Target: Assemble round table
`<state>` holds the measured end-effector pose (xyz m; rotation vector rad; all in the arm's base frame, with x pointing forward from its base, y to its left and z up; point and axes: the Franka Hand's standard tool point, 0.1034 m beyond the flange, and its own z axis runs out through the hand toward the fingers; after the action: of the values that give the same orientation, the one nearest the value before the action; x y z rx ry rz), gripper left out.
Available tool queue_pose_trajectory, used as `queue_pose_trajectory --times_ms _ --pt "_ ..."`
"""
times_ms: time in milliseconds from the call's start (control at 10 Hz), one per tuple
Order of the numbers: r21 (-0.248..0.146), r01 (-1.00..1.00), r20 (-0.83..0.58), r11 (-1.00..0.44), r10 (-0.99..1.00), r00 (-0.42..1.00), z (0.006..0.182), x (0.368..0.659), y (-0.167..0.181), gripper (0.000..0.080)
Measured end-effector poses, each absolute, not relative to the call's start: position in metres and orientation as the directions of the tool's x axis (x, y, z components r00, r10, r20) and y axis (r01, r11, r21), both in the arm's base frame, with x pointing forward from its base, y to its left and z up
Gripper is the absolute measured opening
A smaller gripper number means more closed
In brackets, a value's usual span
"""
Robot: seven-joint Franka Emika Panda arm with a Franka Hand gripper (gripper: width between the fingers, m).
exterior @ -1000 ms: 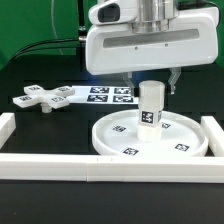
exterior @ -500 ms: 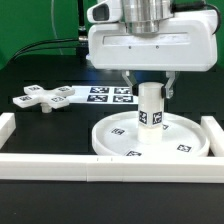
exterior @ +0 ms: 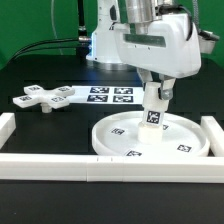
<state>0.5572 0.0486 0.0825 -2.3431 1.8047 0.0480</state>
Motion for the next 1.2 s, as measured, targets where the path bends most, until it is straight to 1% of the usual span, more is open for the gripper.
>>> queue_pose_trajectory --times_ms 200,400,700,800,900,1000,1100,1200 --pt "-0.101 -0.994 -0.177 -0.051 -0.982 0.068 0.0823 0.5570 0.0485 0.0409" --pt "-0.075 -0.992 -0.211 0.106 -0.974 -0.088 0.0823 0.5573 0.0464 0.0409" --pt "-0.063 -0.982 -0.234 0.180 -0.959 -0.160 0.0822 0.5573 0.0479 0.0409" --pt "-0.070 -0.986 -0.233 0.148 -0.964 -0.128 0.0821 0.5571 0.0487 0.0482" --pt "-0.086 -0.994 -0.225 0.061 -0.974 -0.040 0.0820 0.5568 0.0473 0.0594" --pt "-0.098 -0.995 -0.221 -0.011 -0.975 0.033 0.0823 0.5569 0.0452 0.0632" --pt "-0.106 -0.993 -0.217 -0.049 -0.974 0.072 0.0820 0.5566 0.0462 0.0632" --pt "-0.124 -0.983 -0.208 -0.132 -0.966 0.156 0.0818 0.5565 0.0462 0.0647"
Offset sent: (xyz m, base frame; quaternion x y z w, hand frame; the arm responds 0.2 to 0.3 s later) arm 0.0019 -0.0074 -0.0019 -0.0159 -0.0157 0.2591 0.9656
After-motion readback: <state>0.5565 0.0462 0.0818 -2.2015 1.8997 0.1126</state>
